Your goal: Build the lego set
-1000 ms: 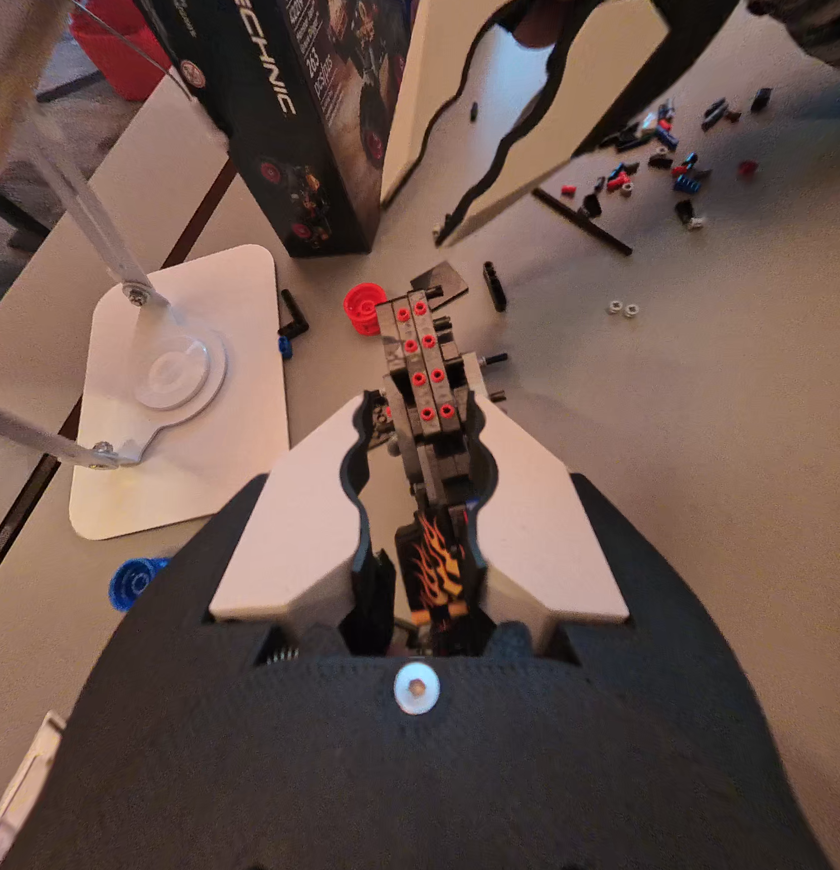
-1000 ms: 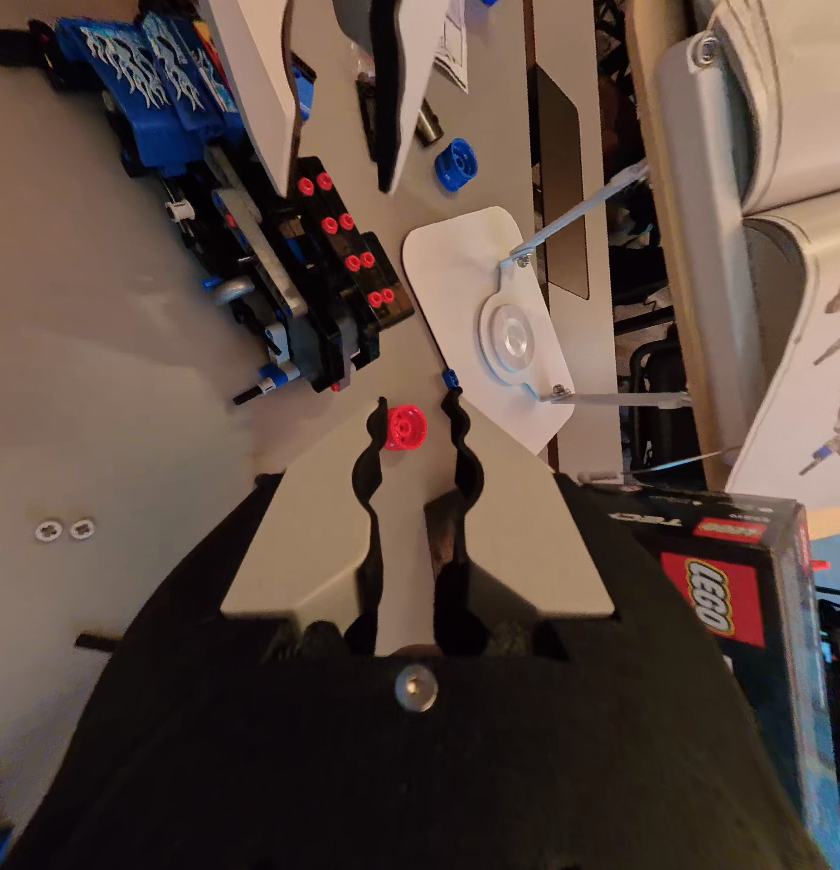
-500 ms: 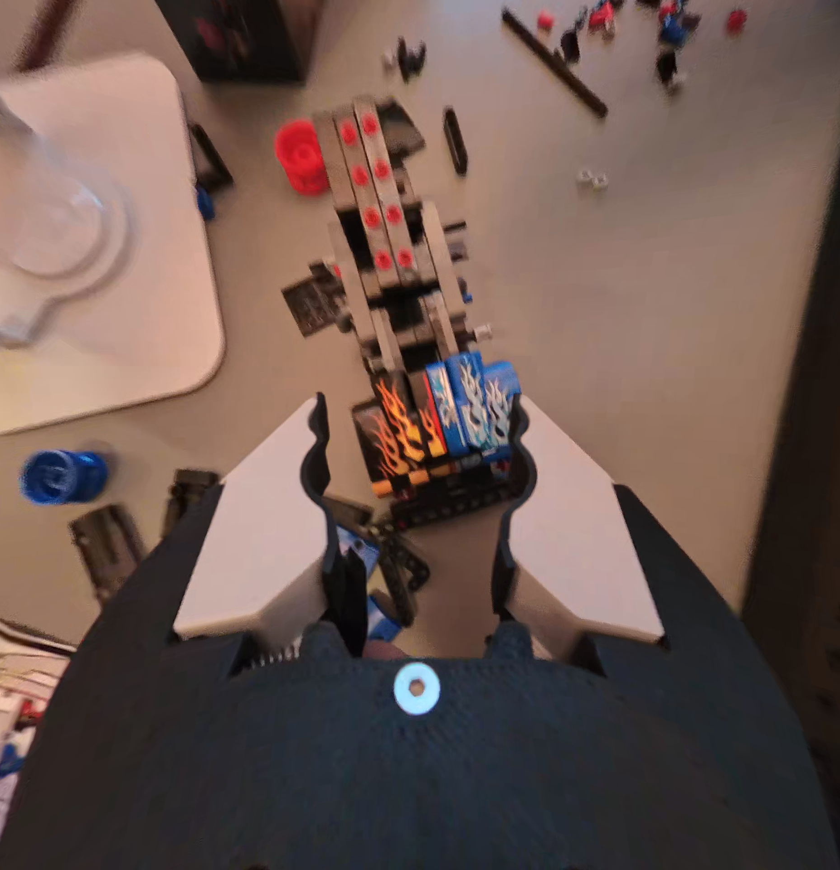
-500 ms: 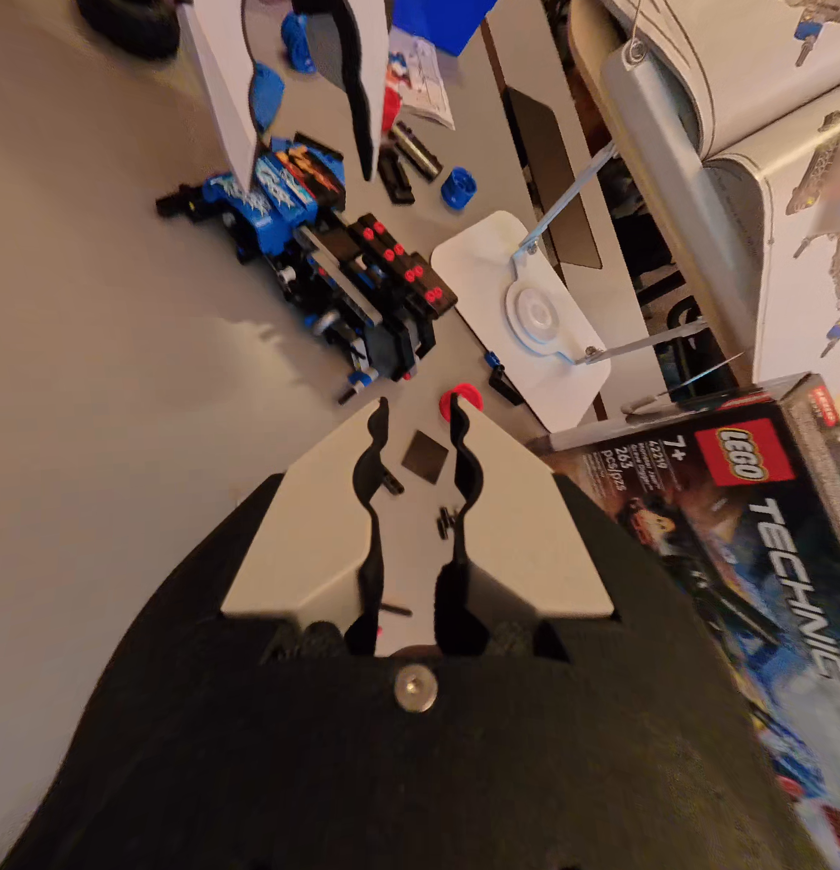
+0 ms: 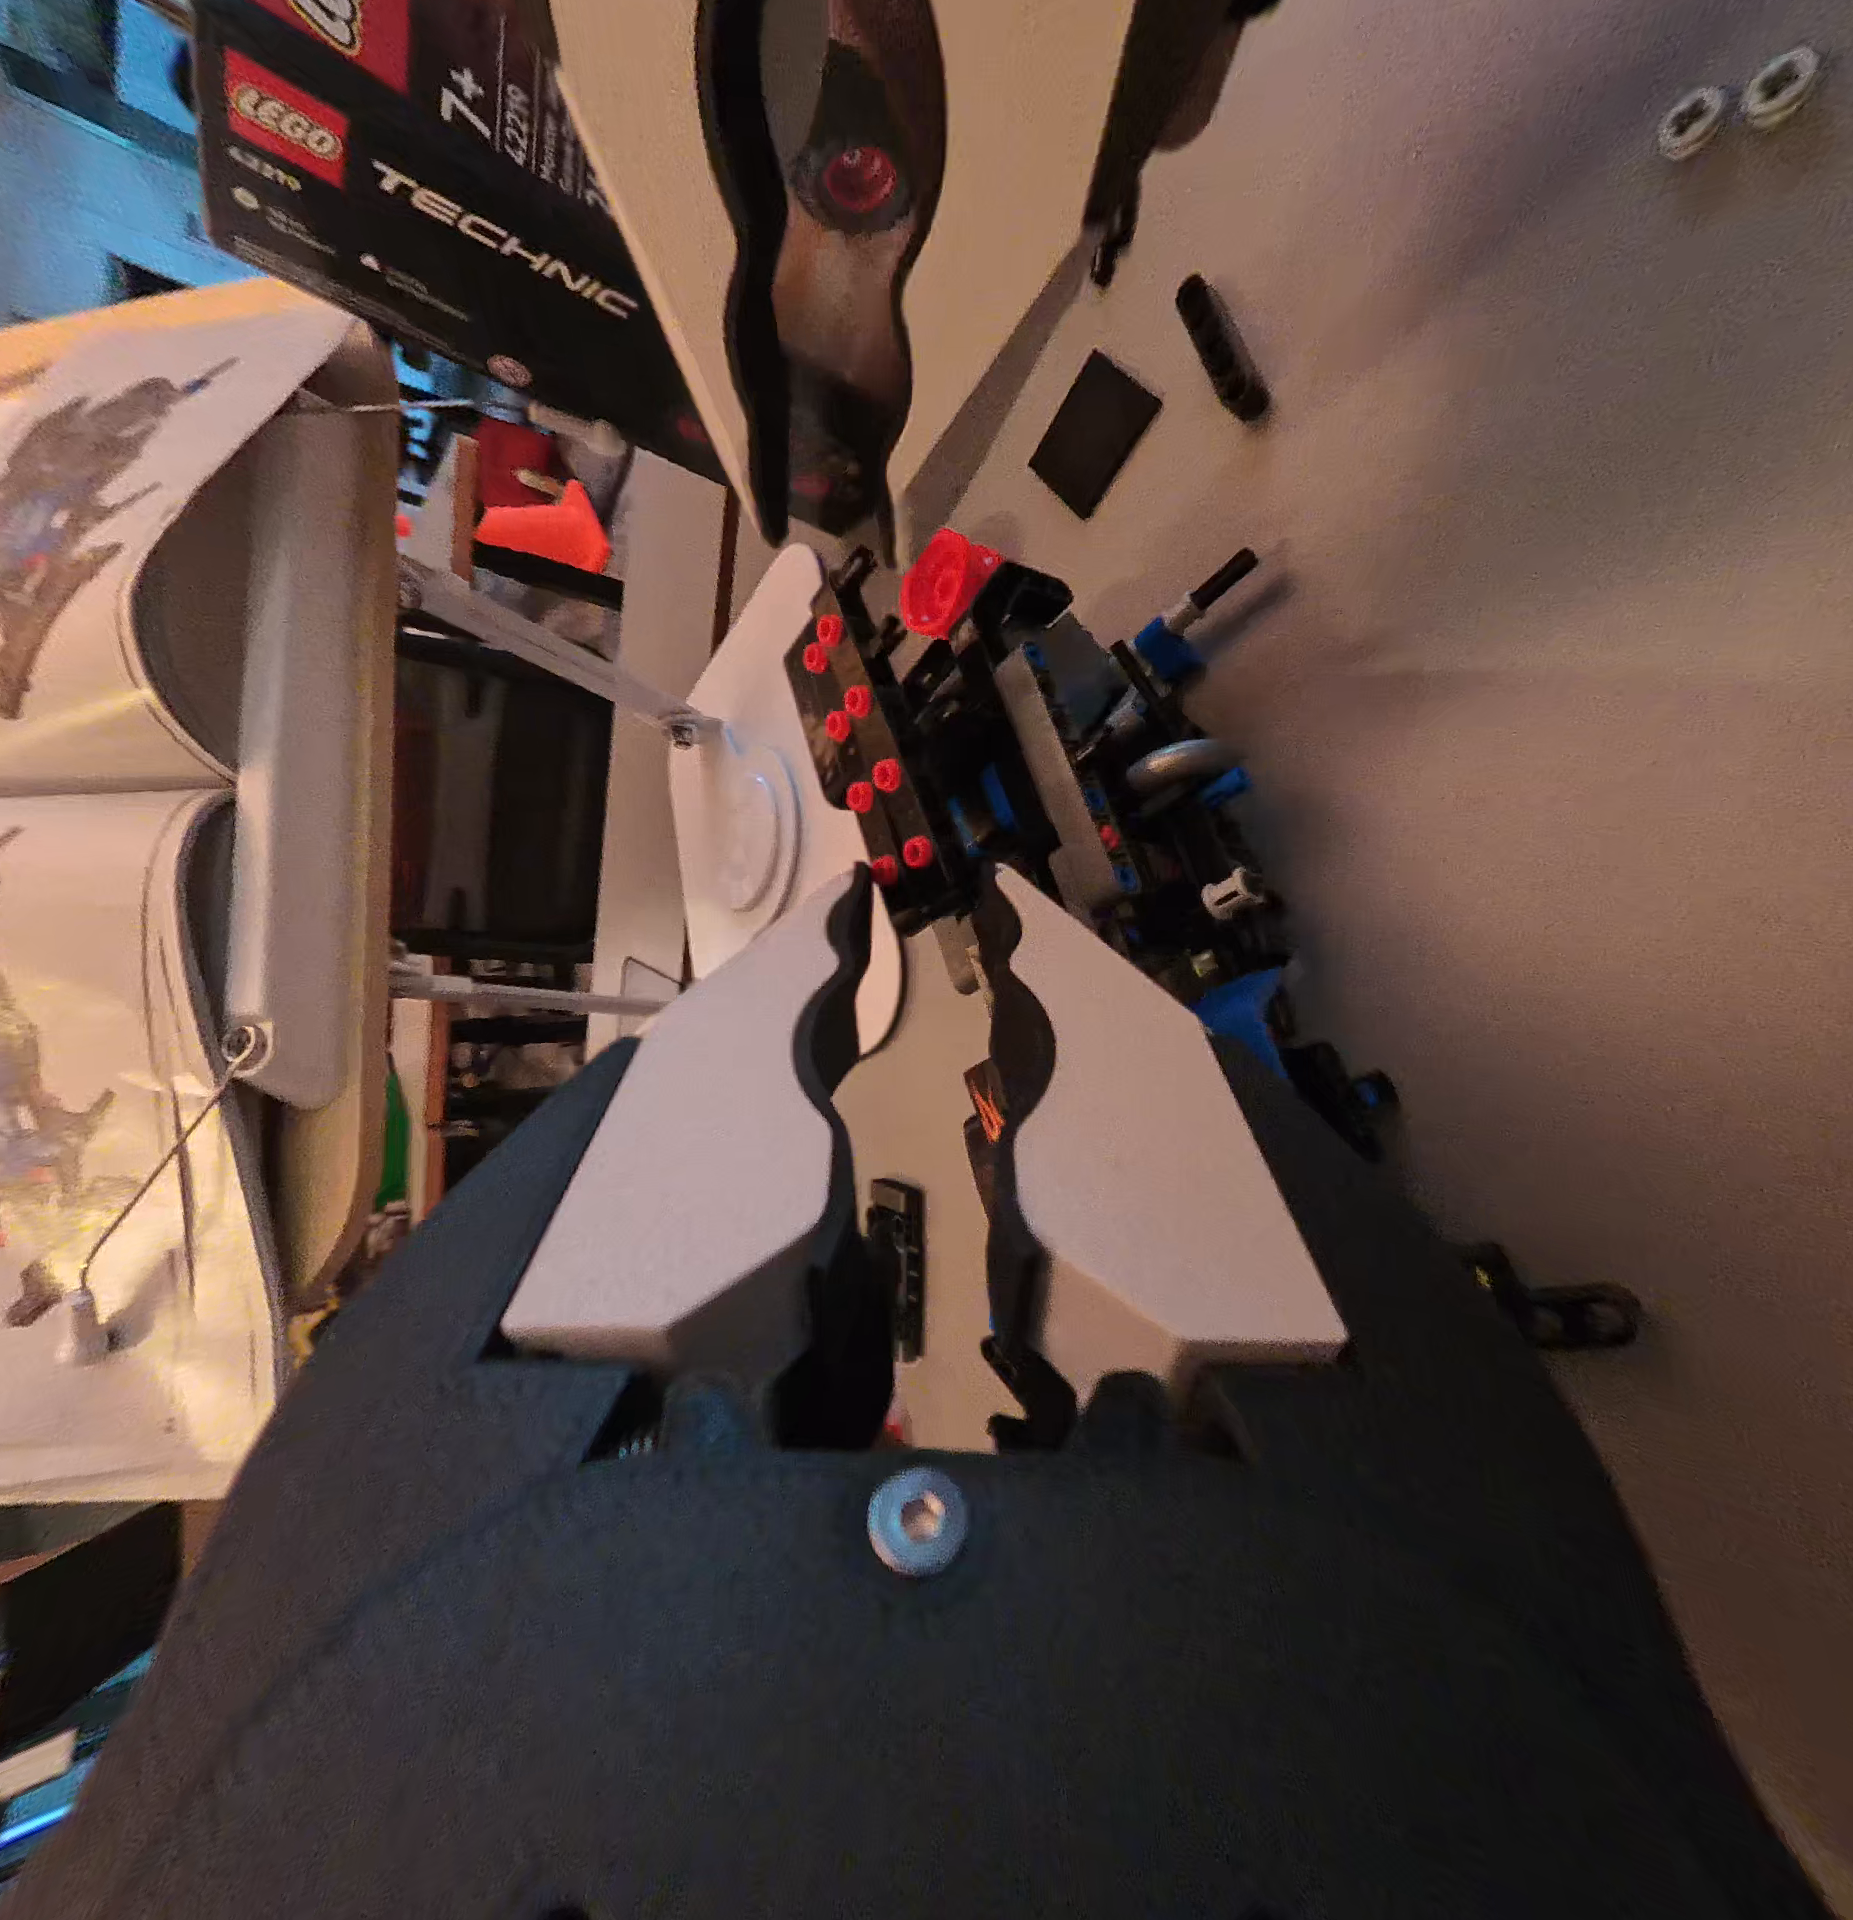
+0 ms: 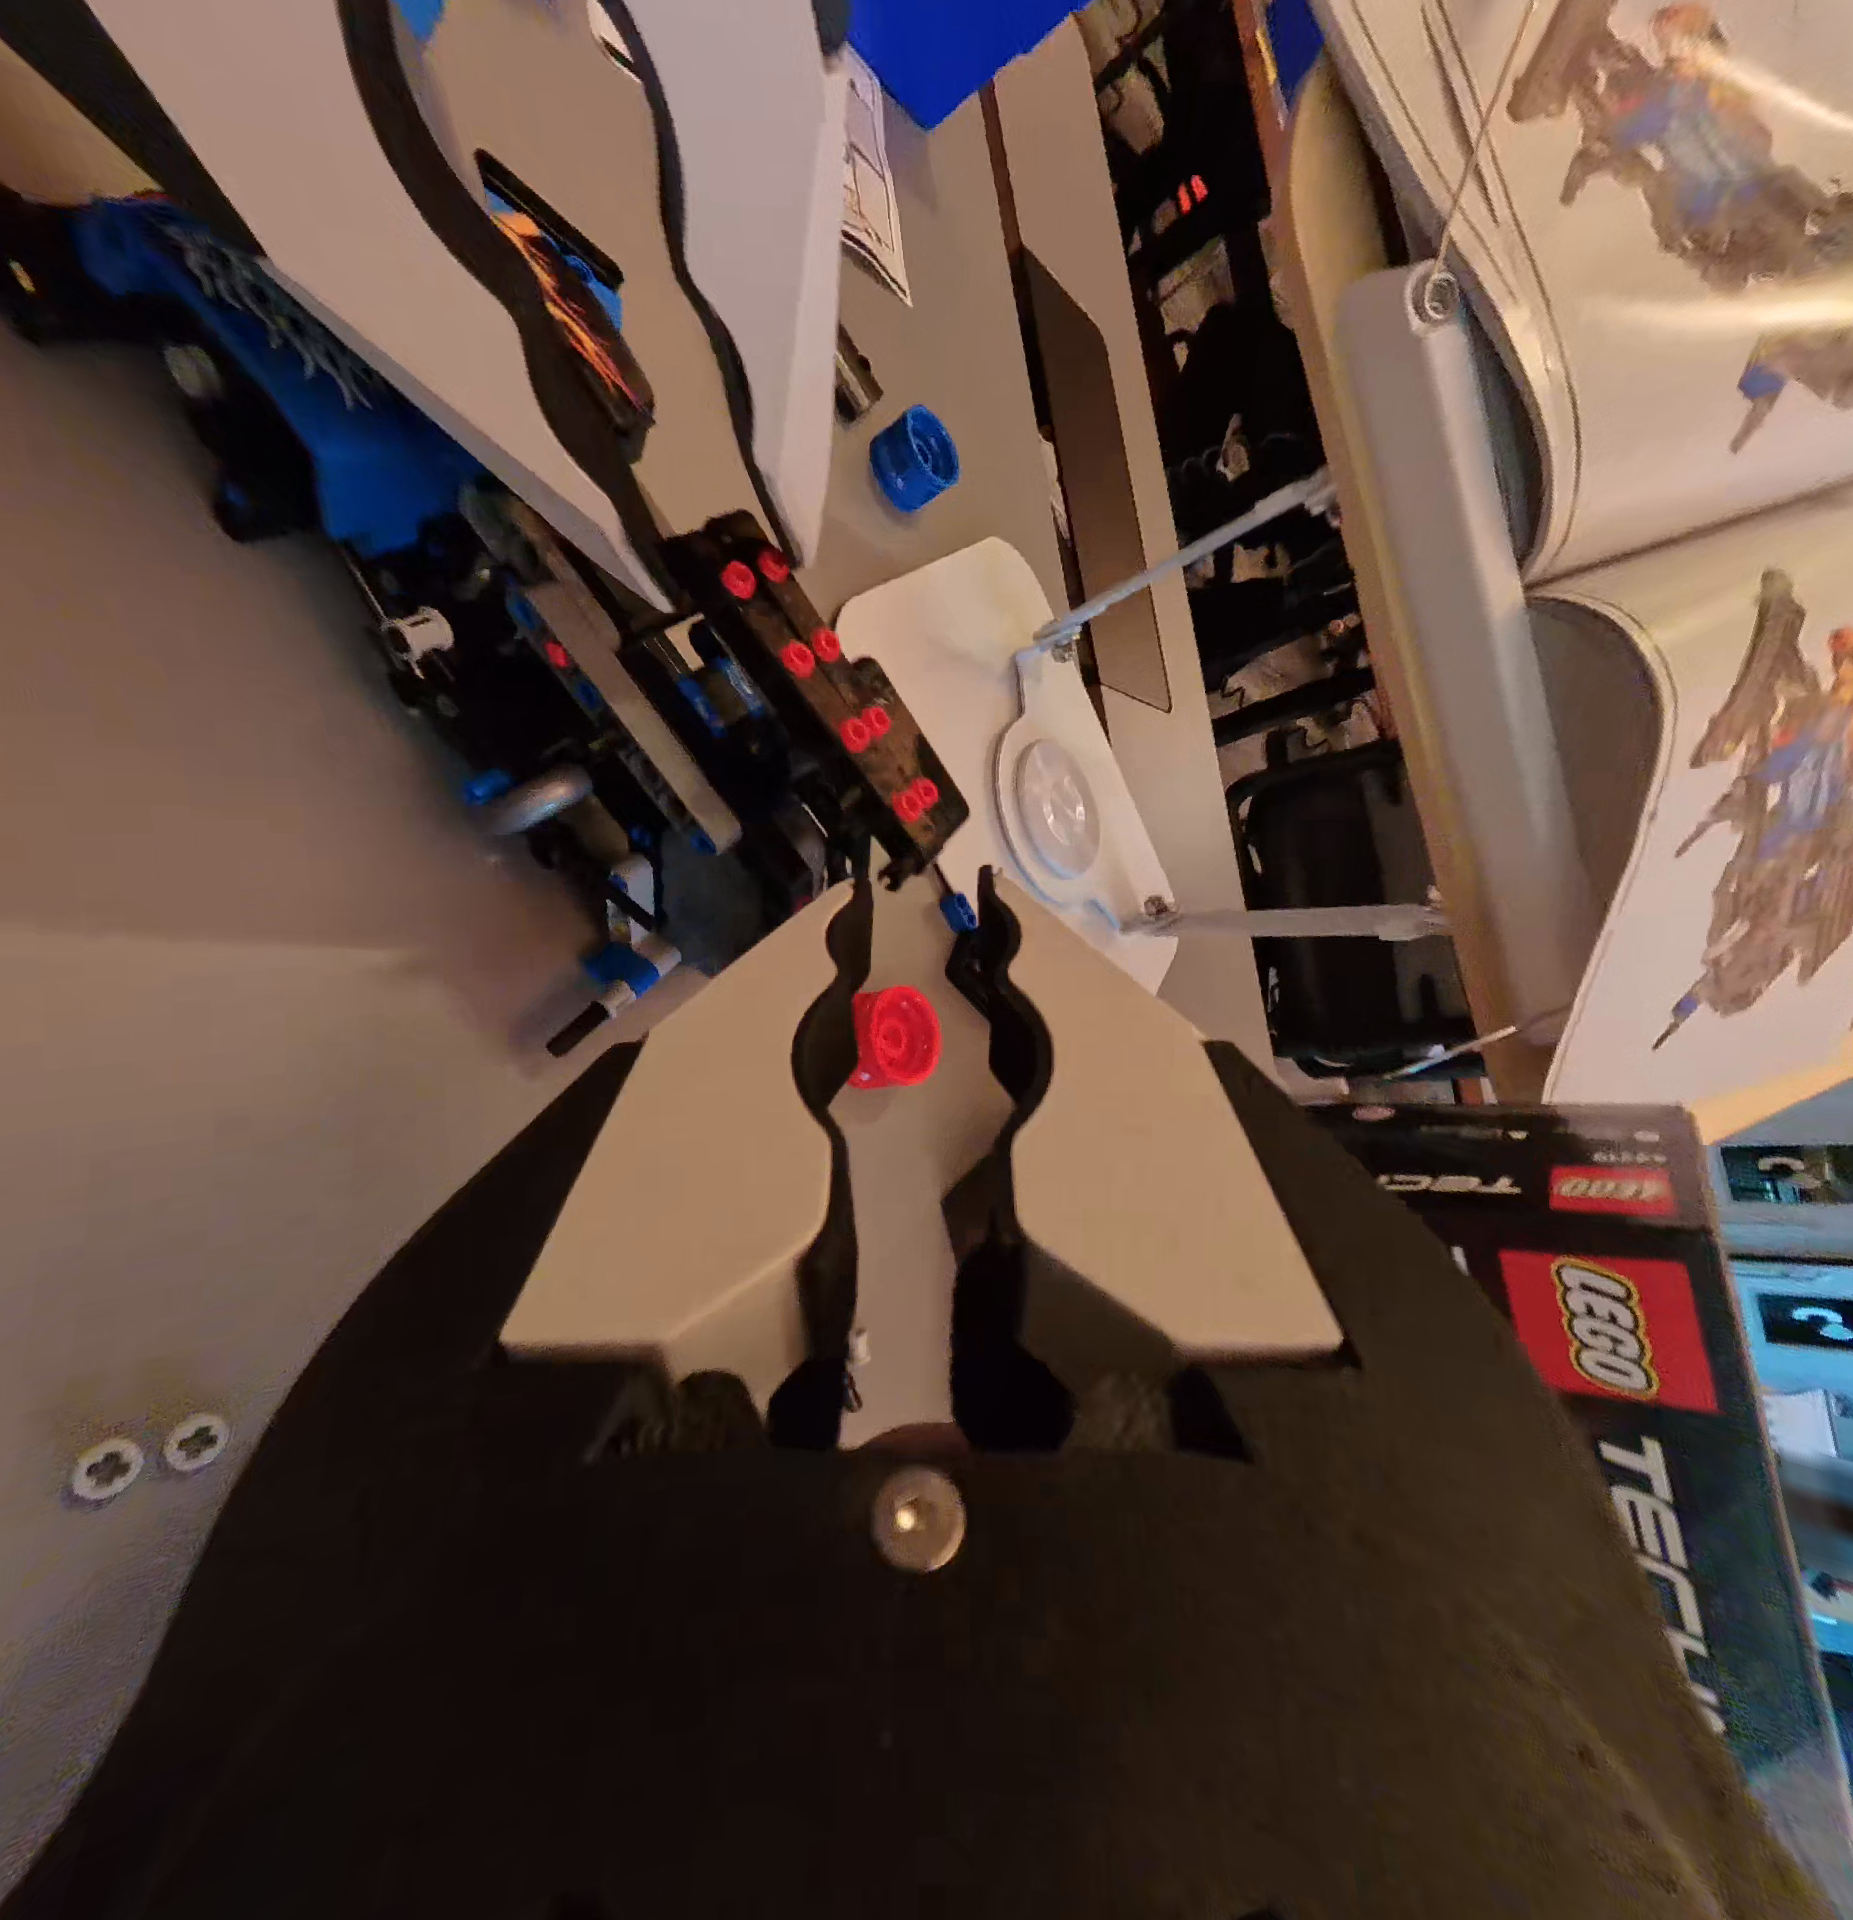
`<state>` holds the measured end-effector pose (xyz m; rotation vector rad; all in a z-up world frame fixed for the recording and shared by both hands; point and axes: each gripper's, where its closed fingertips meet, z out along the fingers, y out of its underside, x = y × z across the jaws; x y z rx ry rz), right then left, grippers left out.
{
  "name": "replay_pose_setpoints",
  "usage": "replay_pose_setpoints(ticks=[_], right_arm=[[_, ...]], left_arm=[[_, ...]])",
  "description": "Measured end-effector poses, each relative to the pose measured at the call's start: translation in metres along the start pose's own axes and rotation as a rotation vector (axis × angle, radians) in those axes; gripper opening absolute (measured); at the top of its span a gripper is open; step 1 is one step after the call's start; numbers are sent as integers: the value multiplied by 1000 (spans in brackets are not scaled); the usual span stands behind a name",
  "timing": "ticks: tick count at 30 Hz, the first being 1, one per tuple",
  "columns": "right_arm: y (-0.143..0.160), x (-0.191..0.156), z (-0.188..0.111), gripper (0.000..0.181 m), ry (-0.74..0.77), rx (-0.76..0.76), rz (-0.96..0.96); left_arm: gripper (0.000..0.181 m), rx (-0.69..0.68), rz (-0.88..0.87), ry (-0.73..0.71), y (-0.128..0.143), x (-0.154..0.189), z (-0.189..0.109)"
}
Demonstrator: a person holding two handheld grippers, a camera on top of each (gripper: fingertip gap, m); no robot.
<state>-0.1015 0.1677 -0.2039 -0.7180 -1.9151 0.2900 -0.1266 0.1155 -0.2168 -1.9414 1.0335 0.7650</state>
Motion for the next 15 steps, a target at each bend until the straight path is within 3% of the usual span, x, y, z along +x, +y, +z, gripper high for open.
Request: replay_pose_setpoints(ticks=[2, 12, 14, 15], right_arm=[[-1, -3, 4, 11, -11, 2, -3], [3, -5, 11, 9, -10, 8, -7], [3, -4, 9, 11, -18, 17, 14], [3, -2, 8, 15, -19, 15, 35]], left_arm=[[18, -3, 17, -17, -1, 0, 2], [12, 20, -2, -21, -2, -3, 1], [14, 8, -83, 11, 2, -2, 2], [26, 7, -120, 30, 4, -2, 3]])
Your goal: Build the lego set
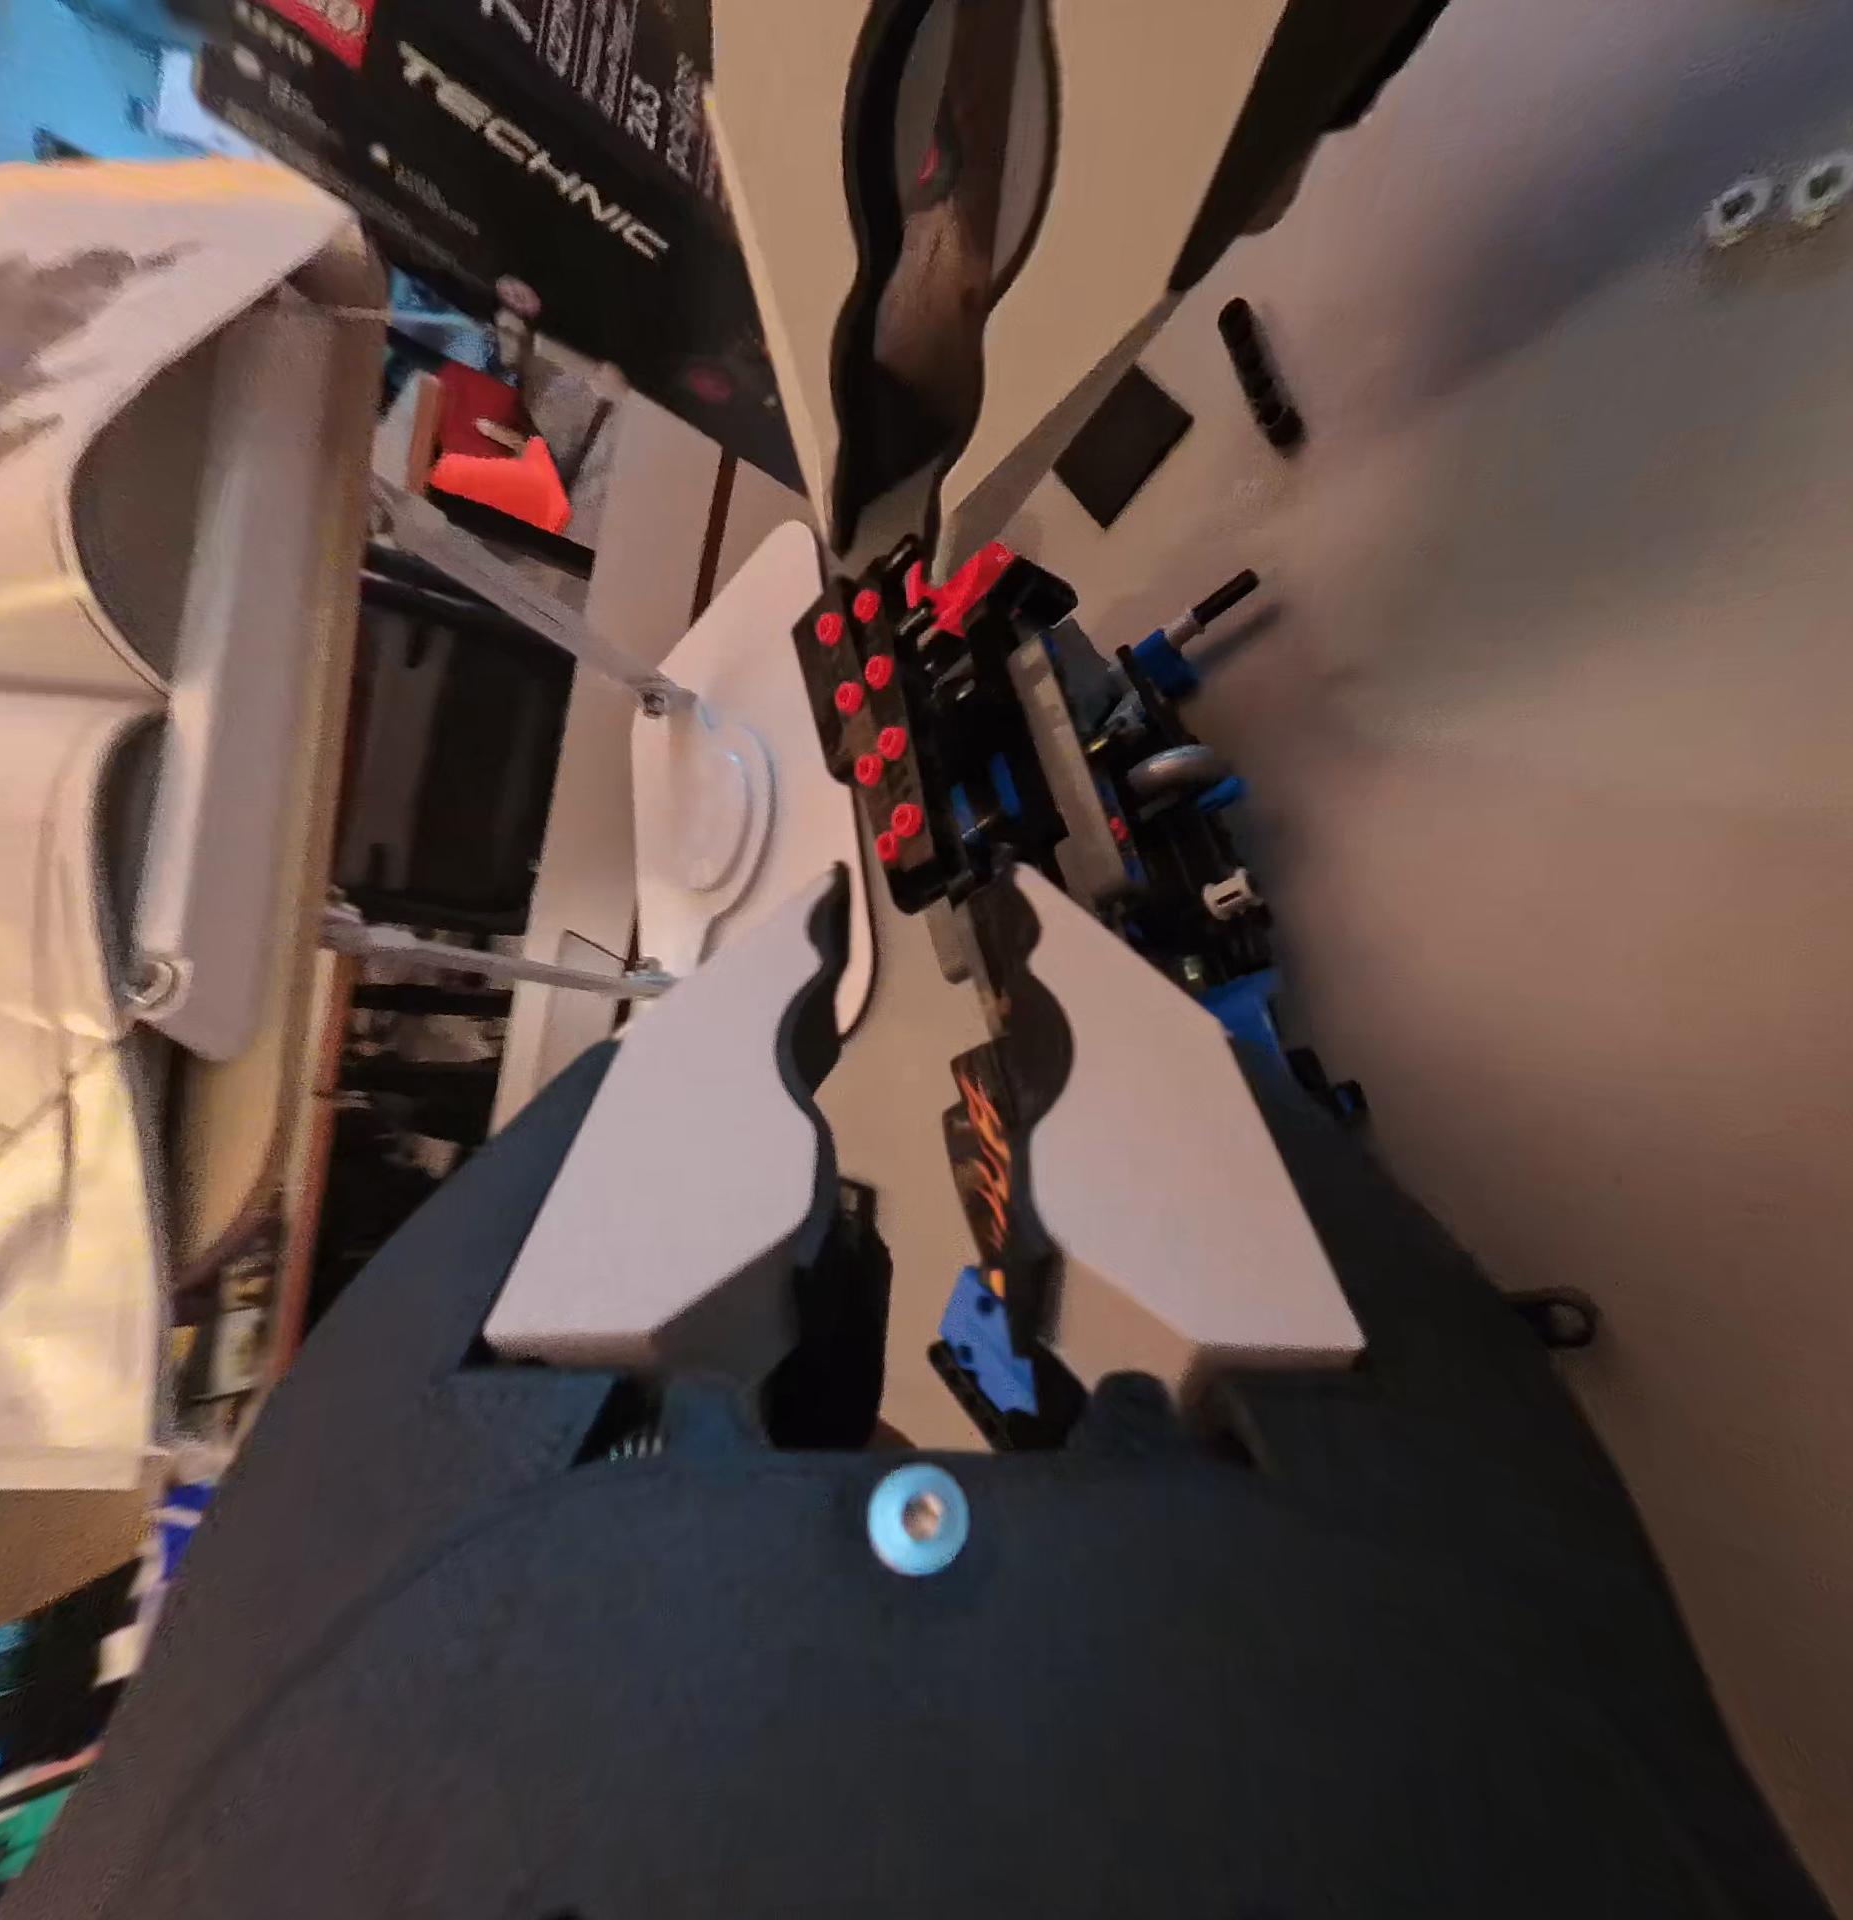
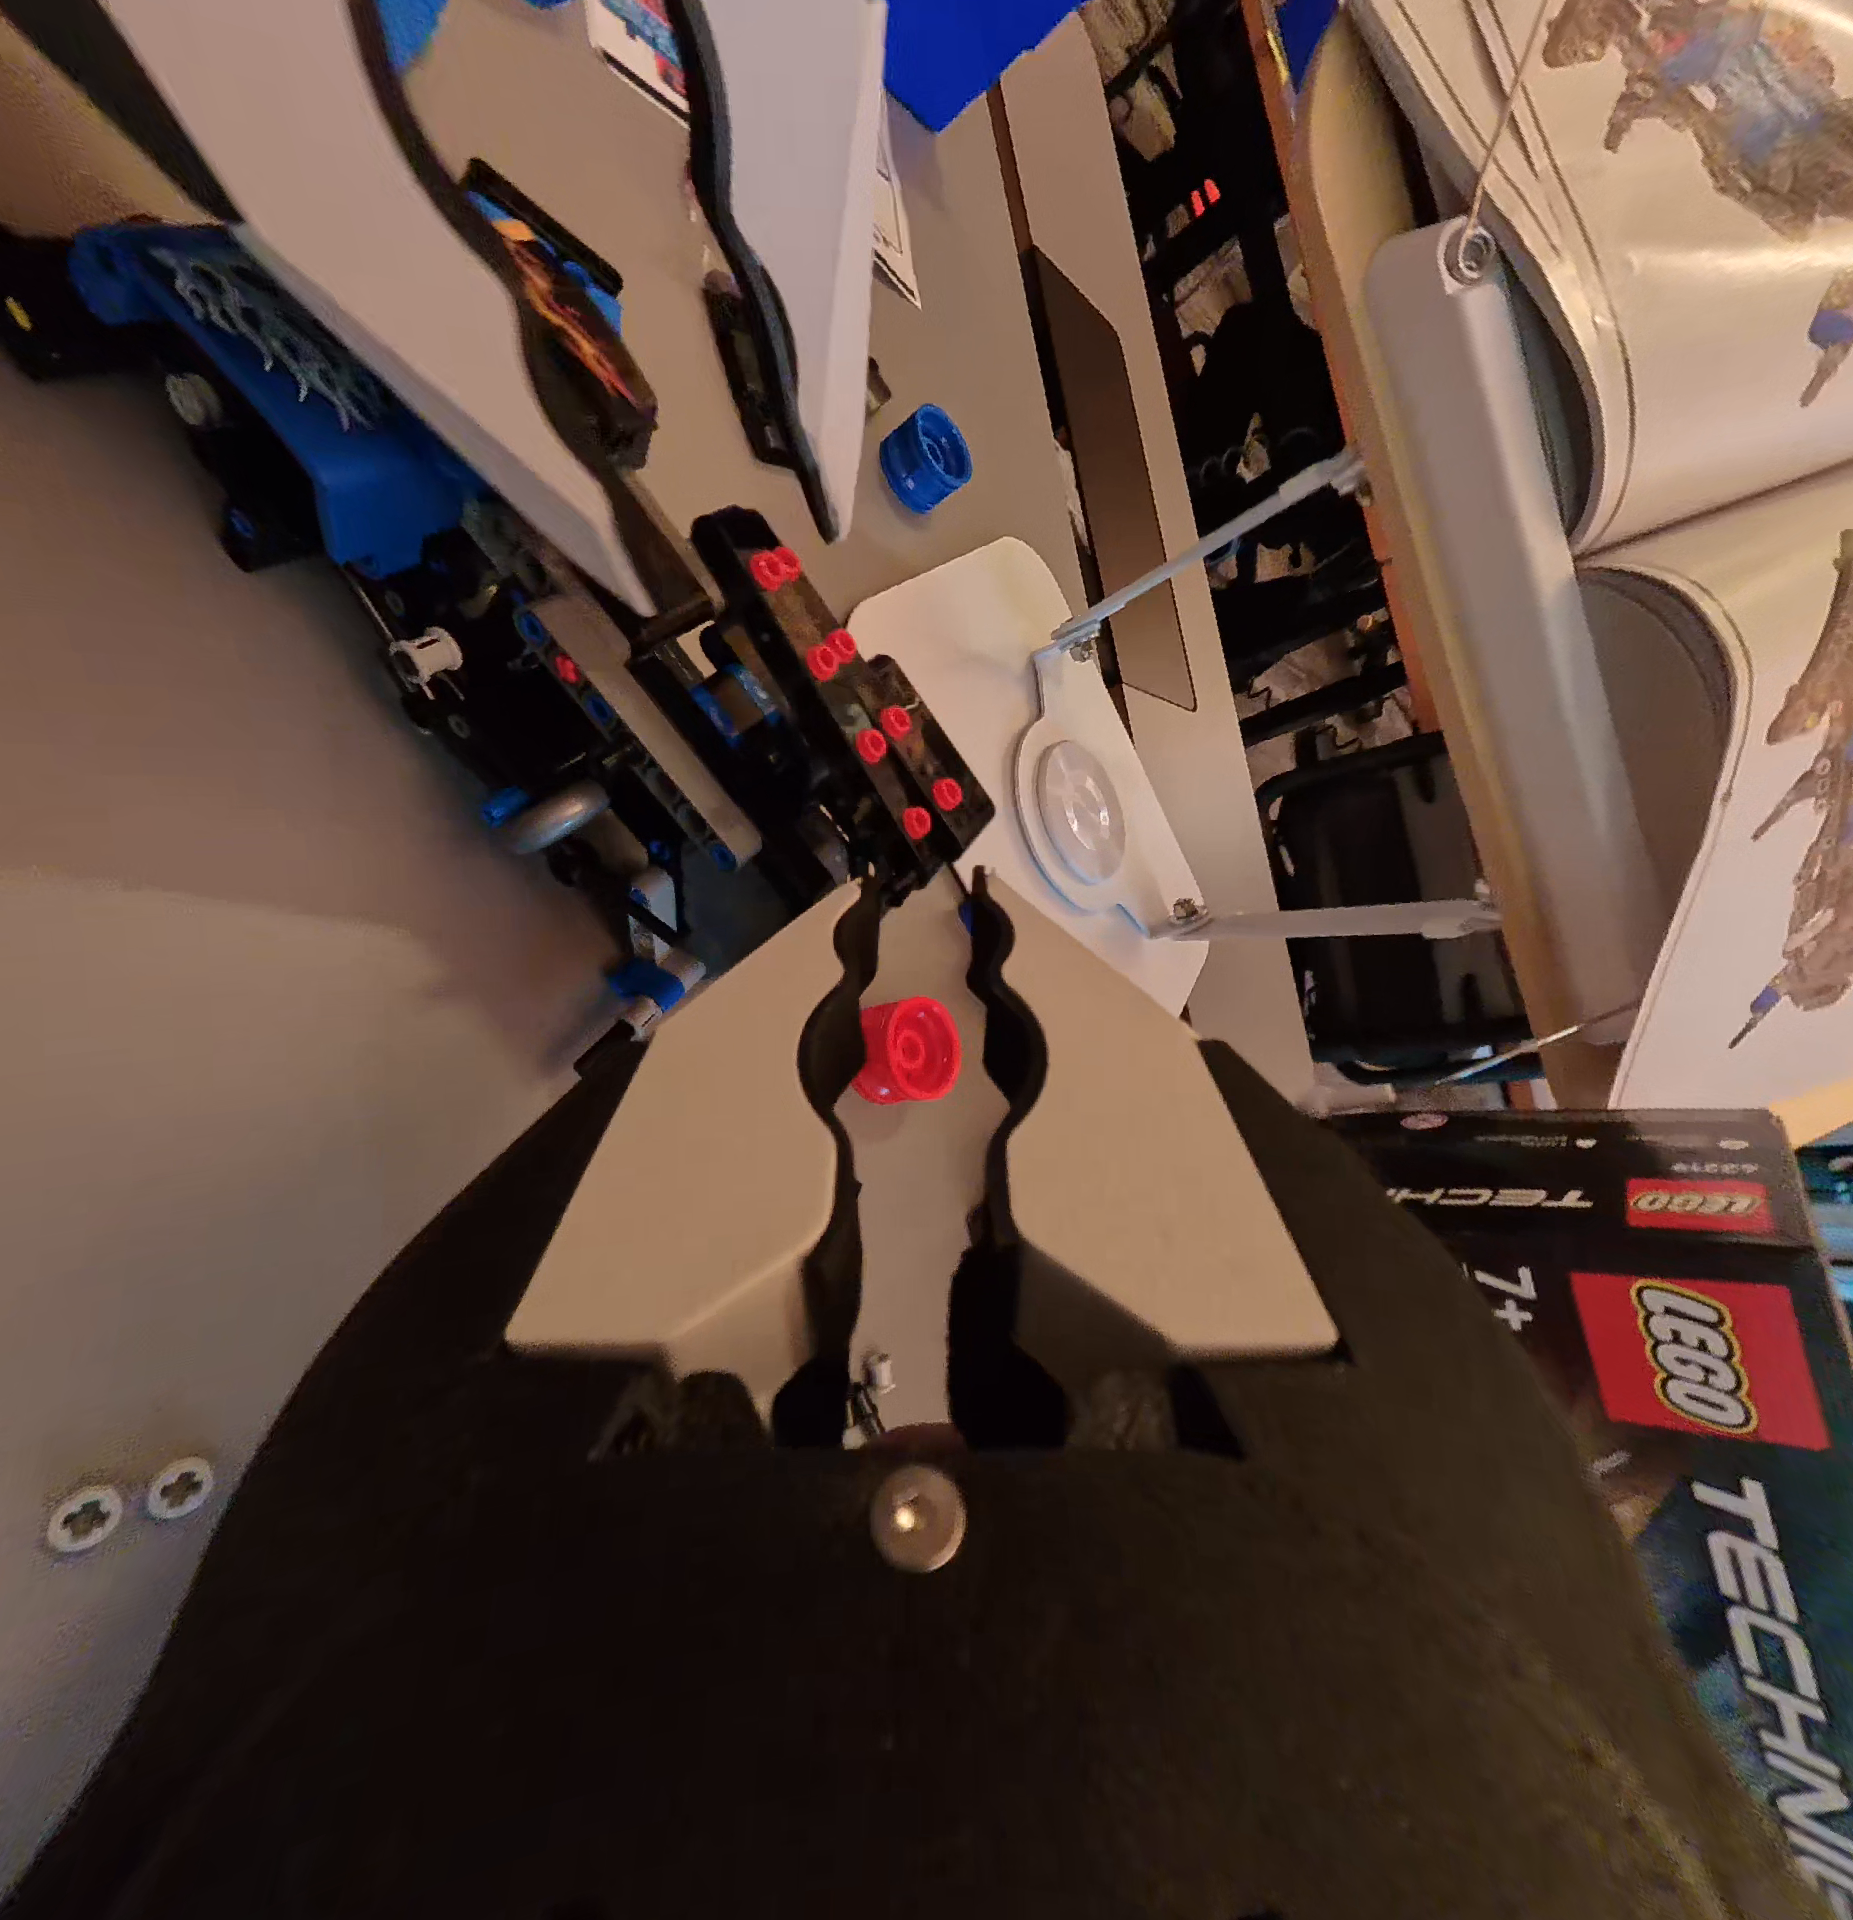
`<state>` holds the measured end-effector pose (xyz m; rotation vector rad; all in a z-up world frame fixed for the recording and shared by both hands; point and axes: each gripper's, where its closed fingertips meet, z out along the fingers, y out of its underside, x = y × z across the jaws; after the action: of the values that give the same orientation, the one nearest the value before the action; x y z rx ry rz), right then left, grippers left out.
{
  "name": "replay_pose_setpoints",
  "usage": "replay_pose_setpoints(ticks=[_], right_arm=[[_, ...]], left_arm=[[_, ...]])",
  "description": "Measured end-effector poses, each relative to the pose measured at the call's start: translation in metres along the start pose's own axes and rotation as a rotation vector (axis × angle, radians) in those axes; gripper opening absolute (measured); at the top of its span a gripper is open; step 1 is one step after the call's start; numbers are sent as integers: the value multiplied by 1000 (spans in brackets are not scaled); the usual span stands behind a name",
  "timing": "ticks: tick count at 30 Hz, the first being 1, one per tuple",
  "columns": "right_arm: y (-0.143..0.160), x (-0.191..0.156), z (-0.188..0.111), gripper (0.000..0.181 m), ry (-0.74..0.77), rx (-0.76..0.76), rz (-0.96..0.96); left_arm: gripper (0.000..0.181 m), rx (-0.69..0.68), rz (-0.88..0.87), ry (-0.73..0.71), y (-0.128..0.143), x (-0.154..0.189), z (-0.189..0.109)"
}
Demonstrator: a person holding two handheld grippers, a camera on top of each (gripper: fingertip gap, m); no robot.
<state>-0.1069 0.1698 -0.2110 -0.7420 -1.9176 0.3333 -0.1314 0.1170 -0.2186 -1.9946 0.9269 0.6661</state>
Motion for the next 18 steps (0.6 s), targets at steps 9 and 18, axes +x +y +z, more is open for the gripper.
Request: replay_pose_setpoints(ticks=[9, 18], right_arm=[[2, -5, 4, 11, -94, 29, 200], [1, 0, 7, 7, -96, 76, 285]], left_arm=[[11, 96, -15, 22, -15, 1, -9], [9, 65, 74, -46, -12, 2, -5]])
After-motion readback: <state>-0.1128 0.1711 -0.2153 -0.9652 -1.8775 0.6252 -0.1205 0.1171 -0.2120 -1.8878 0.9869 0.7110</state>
